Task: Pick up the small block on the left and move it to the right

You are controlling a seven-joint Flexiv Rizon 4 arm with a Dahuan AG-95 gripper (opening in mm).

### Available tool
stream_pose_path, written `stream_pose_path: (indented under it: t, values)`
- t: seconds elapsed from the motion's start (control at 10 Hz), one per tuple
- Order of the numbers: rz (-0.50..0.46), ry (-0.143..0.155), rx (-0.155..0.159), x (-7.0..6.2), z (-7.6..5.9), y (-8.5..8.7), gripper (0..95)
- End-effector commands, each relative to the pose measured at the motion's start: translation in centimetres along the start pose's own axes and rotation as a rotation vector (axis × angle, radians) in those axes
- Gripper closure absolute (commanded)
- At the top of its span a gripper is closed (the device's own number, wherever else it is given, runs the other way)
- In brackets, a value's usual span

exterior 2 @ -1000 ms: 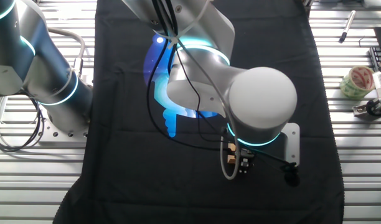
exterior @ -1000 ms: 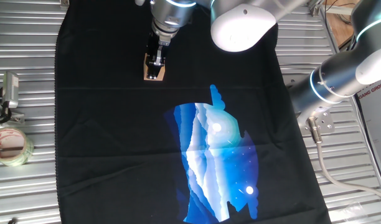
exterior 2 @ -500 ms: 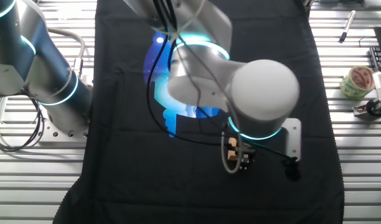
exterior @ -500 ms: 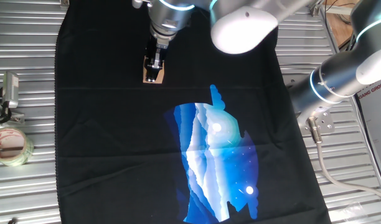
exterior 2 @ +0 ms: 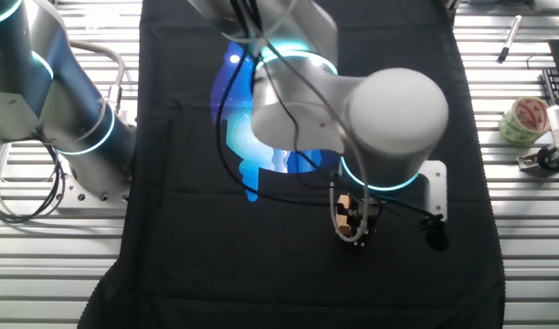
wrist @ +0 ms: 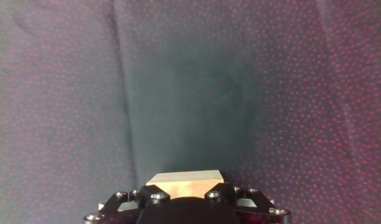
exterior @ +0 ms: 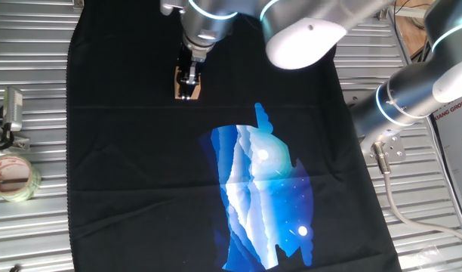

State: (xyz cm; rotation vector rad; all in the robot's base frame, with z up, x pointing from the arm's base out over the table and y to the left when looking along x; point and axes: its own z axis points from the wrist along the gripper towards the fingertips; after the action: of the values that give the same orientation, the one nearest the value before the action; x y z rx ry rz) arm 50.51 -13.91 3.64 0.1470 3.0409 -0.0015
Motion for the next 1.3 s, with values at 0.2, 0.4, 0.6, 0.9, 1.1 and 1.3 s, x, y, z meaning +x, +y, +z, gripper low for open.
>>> stream_pose_path:
  t: [0.2,0.4,0.6,0.9,1.1,1.3]
  values:
    - [0.010,0.006,-0.010,0.0,-0.8,0.4,95.0]
    - [0.014,0.006,-0.015,0.0,-1.5,0.6,95.0]
    - [0.014,0.009,-0.020,0.0,-2.2,0.7,95.0]
    - [0.021,0.006,-0.031,0.0,-2.8,1.0,95.0]
    - [0.032,0.009,-0.041,-0.1,-2.9,1.3,95.0]
    - [0.055,0.018,-0.038,-0.6,-3.2,2.6,95.0]
